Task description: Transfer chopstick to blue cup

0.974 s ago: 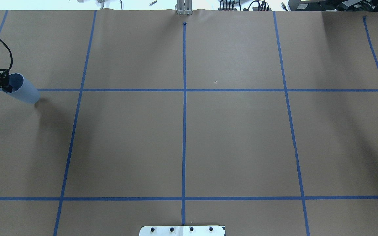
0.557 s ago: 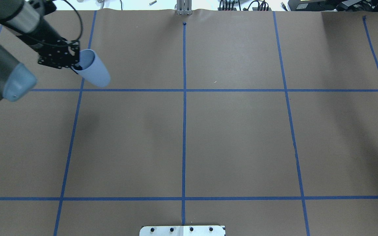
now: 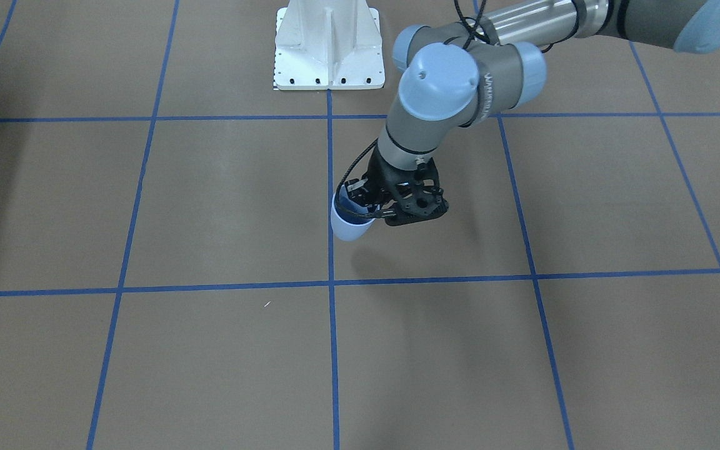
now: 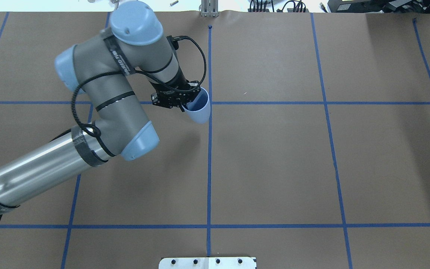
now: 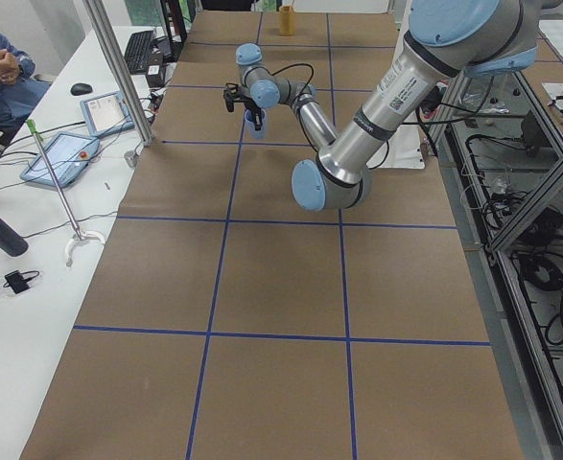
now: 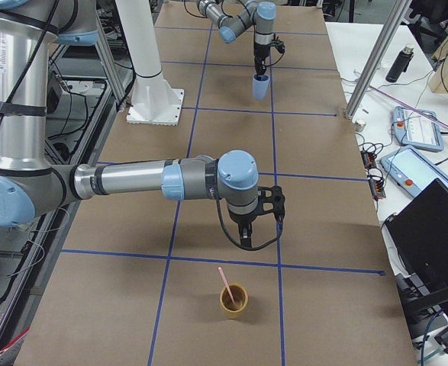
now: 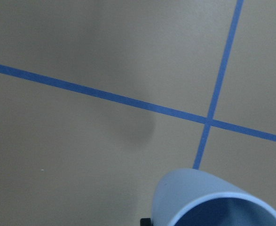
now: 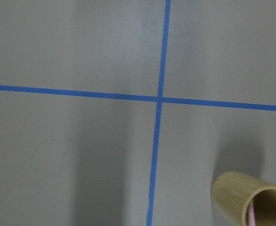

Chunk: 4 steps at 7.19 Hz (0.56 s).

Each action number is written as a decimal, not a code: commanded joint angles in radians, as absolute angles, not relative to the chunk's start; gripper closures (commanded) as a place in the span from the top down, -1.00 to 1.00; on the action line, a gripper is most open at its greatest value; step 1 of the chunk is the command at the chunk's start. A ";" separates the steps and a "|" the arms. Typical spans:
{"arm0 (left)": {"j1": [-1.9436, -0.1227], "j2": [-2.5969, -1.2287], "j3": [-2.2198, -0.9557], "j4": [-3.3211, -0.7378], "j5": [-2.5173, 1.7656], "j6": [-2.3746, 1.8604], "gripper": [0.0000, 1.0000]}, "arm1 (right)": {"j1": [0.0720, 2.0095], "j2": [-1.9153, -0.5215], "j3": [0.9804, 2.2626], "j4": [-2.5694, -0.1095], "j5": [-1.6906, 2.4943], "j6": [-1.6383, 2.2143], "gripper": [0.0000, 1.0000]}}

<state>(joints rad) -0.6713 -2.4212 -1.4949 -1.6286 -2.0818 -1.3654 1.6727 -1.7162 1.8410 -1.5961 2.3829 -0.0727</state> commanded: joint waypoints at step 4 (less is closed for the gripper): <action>-0.580 -2.456 -1.419 -1.652 -1.967 -1.371 -1.00 | 1.779 -1.865 1.919 -1.597 2.303 -0.143 1.00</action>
